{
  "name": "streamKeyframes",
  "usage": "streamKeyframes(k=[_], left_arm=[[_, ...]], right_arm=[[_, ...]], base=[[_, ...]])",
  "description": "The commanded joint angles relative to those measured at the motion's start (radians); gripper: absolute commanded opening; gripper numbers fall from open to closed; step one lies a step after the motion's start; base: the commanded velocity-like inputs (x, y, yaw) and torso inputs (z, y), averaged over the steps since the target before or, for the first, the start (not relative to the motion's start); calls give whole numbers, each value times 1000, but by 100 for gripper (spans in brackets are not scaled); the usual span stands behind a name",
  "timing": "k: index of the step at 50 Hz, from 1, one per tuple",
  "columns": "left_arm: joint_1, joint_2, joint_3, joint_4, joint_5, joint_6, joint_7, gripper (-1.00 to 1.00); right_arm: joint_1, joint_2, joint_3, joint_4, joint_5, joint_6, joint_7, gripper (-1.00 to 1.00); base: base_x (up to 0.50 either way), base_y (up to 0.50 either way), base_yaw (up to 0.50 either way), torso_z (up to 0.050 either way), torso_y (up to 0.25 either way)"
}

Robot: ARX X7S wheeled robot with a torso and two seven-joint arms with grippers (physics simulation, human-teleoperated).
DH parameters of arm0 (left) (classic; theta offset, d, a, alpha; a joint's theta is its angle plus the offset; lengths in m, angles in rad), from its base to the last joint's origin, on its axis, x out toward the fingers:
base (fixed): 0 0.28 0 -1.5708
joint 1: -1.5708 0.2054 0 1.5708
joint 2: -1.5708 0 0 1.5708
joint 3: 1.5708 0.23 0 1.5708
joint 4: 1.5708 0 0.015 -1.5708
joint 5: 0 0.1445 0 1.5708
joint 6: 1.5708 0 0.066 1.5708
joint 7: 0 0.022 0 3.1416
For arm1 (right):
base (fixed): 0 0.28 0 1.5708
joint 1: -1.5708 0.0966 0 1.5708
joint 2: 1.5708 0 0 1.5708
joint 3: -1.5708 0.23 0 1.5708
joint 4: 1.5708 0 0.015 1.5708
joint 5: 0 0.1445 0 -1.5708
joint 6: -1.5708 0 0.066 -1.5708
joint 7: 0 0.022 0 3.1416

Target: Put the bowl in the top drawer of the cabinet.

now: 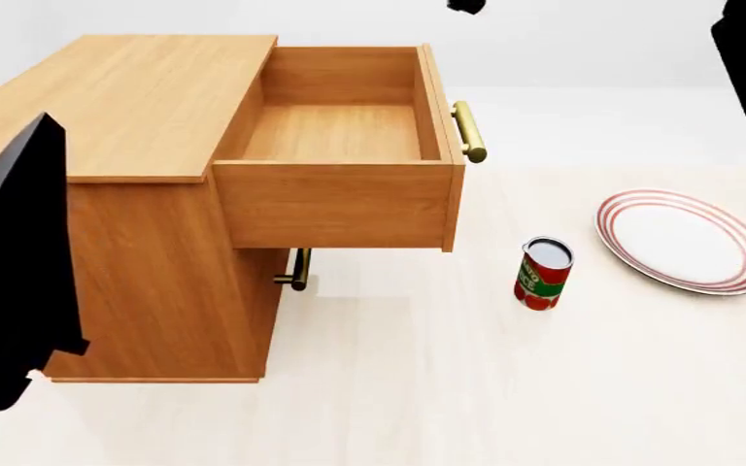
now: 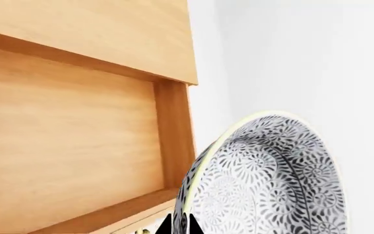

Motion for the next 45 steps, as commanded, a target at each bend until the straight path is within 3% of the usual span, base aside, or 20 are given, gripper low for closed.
streamKeyframes(k=[1, 12, 45], left_arm=[[0, 6, -20, -1, -20, 0, -4, 100], [-19, -13, -39, 22, -62, -2, -8, 100], [-150, -21, -32, 25, -213, -39, -123, 100]], right_arm=[[36, -39, -112, -154, 210, 14, 36, -100], [59, -39, -135, -292, 325, 62, 64, -100], [63, -39, -137, -249, 221, 145, 78, -100]], base=[[0, 0, 0, 0, 0], [0, 0, 0, 0, 0], [0, 0, 0, 0, -16]])
